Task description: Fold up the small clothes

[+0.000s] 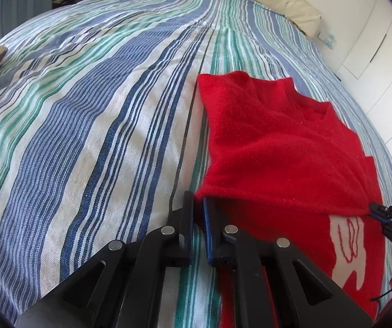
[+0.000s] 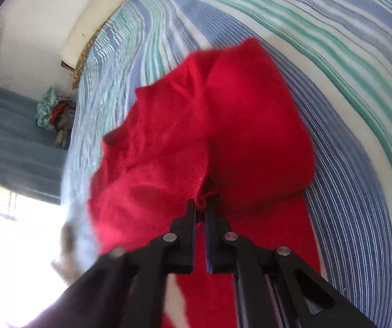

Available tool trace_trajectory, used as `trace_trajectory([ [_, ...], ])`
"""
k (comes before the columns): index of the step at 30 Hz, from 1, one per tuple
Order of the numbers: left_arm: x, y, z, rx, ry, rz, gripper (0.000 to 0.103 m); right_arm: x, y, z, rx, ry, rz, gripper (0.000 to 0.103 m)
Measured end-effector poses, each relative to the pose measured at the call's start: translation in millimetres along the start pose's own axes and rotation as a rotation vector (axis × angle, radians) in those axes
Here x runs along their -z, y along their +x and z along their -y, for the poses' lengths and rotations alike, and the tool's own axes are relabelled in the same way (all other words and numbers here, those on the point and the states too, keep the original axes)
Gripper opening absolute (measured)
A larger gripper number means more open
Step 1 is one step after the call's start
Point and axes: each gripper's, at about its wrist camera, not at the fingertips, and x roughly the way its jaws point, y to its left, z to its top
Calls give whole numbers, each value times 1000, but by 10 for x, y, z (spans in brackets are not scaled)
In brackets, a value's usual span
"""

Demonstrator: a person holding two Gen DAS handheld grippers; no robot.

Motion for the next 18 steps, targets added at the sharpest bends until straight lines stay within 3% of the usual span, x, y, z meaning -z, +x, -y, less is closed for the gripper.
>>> trace_trajectory([
  [3, 49, -137, -22, -53, 18, -26, 12, 65, -60, 75, -35, 2, 27, 19],
  [5, 139, -241, -114, -64, 10, -64, 12, 105, -261, 25, -44, -68, 54, 46],
  [7, 255, -385, -181, -33, 2, -97, 11, 166, -521, -38, -25, -180, 87, 49],
  [10, 449, -692, -9, -24, 87, -102, 10, 308, -838, -104, 82, -371, 86, 49],
  [11, 522, -799, 101, -11, 120, -99, 14, 377, -920, -85, 114, -434, 67, 49],
  [15, 804, -1115, 622, 54, 223, -82, 66, 807, -1069, -16, 154, -627, -94, 49],
  [18, 1043, -1097, 936, 78, 295, -105, 72, 1255, -1159, 21, 139, -760, -168, 49],
])
